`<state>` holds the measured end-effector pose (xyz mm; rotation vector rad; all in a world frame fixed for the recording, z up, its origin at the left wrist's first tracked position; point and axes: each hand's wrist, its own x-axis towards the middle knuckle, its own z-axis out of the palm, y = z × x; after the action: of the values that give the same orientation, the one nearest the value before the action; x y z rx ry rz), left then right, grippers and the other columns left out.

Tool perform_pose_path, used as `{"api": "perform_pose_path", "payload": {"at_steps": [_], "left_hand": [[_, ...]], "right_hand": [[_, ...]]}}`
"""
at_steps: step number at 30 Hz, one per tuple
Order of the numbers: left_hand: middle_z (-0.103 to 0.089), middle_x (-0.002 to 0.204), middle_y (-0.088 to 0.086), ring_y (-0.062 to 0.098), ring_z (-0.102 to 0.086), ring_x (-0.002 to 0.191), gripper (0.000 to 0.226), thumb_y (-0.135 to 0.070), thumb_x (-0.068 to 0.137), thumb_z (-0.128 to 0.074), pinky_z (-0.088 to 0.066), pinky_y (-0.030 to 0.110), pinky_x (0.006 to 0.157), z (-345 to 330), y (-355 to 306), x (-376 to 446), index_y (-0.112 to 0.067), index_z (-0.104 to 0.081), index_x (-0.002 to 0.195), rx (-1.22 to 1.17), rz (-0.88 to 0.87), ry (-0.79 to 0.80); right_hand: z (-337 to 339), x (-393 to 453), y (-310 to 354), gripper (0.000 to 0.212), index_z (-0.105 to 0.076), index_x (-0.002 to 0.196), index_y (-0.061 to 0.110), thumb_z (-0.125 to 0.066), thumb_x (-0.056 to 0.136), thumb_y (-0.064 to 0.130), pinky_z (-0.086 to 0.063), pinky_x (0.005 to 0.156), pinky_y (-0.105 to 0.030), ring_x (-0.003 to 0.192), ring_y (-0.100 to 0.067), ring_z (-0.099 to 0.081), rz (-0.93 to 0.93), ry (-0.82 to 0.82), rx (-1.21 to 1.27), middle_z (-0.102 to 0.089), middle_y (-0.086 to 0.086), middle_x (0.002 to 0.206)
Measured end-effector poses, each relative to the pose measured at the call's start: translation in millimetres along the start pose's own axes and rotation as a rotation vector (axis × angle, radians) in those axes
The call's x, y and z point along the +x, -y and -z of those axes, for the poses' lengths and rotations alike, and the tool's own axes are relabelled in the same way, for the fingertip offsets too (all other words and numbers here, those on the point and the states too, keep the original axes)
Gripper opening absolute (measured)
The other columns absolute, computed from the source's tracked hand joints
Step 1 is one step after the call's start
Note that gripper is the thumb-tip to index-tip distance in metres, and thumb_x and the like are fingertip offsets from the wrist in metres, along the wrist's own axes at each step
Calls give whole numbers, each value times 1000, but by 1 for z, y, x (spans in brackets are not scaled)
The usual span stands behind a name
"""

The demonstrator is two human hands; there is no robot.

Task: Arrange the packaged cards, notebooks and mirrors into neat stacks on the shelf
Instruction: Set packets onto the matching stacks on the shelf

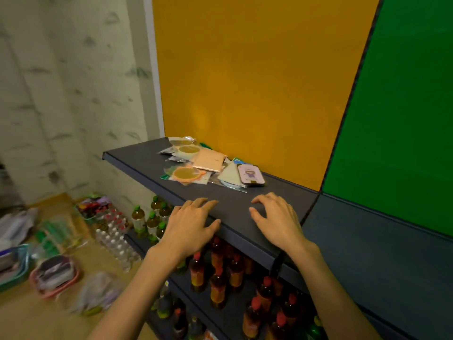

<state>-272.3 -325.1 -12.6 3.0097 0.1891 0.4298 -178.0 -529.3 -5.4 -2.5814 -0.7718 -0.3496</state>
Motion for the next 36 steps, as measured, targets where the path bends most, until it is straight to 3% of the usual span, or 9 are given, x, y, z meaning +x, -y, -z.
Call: {"api": "perform_pose_path", "payload": {"at_steps": [11, 22, 30, 36], "left_hand": [[-46, 149, -5, 23, -53, 127, 54, -58, 96, -42, -46, 45, 100, 6, 130, 133, -37, -41, 146, 6, -36, 9], [-64, 122, 1, 23, -60, 110, 44, -55, 92, -50, -52, 40, 87, -32, 162, 256, -29, -55, 128, -163, -36, 46], [-65, 118, 7, 26, -63, 105, 74, -72, 91, -37, -50, 39, 82, -64, 168, 304, -20, -37, 143, -43, -11, 114], [-65, 118, 9, 29, -61, 108, 90, -79, 80, -47, -49, 38, 82, -74, 177, 316, -16, -36, 143, -141, 8, 102]], "right_hand": [[-62, 143, 49, 33, -62, 123, 26, -52, 97, 42, -48, 85, -38, 113, -21, -55, -65, -87, 49, -62, -1, 123], [-83, 202, 42, 32, -62, 124, 27, -53, 96, 41, -45, 92, -37, 120, -18, -53, -243, -100, -74, -59, 1, 131], [-88, 207, 29, 35, -62, 126, 24, -52, 95, 38, -43, 93, -38, 117, -23, -52, -496, -135, -151, -60, -2, 127], [-98, 206, 21, 38, -59, 128, 25, -51, 94, 41, -41, 95, -41, 123, -25, -47, -615, -123, -217, -57, -3, 130]]}}
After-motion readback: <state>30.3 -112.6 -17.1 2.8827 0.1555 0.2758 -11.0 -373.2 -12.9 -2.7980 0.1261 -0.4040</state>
